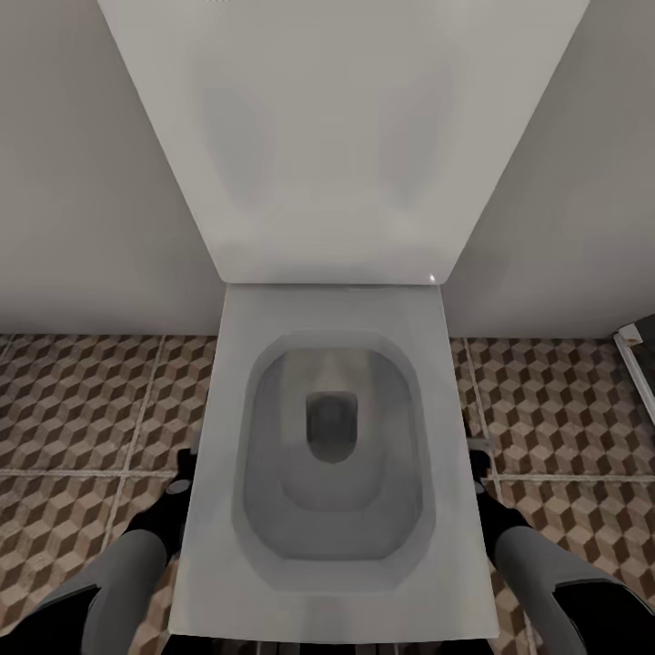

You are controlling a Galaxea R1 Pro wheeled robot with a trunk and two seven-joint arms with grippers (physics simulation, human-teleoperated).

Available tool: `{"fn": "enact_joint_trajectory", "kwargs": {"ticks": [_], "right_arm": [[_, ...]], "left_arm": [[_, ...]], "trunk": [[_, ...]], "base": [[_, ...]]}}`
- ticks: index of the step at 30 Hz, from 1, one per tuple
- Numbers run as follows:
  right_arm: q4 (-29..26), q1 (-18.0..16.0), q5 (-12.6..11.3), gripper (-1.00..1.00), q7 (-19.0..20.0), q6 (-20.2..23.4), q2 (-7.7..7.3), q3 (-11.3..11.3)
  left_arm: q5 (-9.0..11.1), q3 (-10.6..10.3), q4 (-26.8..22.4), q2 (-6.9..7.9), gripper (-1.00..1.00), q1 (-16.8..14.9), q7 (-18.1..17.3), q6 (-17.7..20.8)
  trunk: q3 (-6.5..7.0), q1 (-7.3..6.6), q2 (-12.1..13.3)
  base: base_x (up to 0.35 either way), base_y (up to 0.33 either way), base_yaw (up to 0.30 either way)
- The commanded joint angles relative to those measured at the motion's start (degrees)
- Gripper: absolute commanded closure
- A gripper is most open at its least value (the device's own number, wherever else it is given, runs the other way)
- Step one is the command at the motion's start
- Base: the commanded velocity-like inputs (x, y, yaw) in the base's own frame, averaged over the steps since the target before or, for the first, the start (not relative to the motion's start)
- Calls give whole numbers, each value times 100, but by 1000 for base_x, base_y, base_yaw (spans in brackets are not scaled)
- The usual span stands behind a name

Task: Take the four mousetraps from the cabinet in the bathroom and place them on the bathroom floor. Make sure all four end up on the same floor surface, and ensure that at least two of them are either under or directly next to the same bathroom sink.

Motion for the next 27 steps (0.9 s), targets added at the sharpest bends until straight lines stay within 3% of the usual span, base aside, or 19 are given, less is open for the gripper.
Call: {"fn": "enact_joint_trajectory", "kwargs": {"ticks": [1,4,7,11,27], "right_arm": [[283,-2,-127,100,-29,-24,-16,-4],[343,-2,-131,100,-42,-32,-110,-110],[371,-2,-137,100,-47,-35,-272,-361],[397,-2,-142,100,-49,-38,-371,-585],[471,-2,-120,100,-53,-54,-437,-993]], "left_arm": [[-66,25,35,16,100,-4,16,-28],[-63,45,125,97,100,-4,-50,-31],[-45,66,182,188,100,-4,-148,-32],[-14,78,213,246,100,-4,-196,-33],[42,98,223,307,100,-4,-213,-33]], "trunk": [[-3,0,-1],[-3,0,-1],[-3,0,-1],[-3,0,-1],[-3,0,-1]], "base": [[0,0,0],[0,0,0],[0,0,0],[0,0,0],[0,0,0]]}}
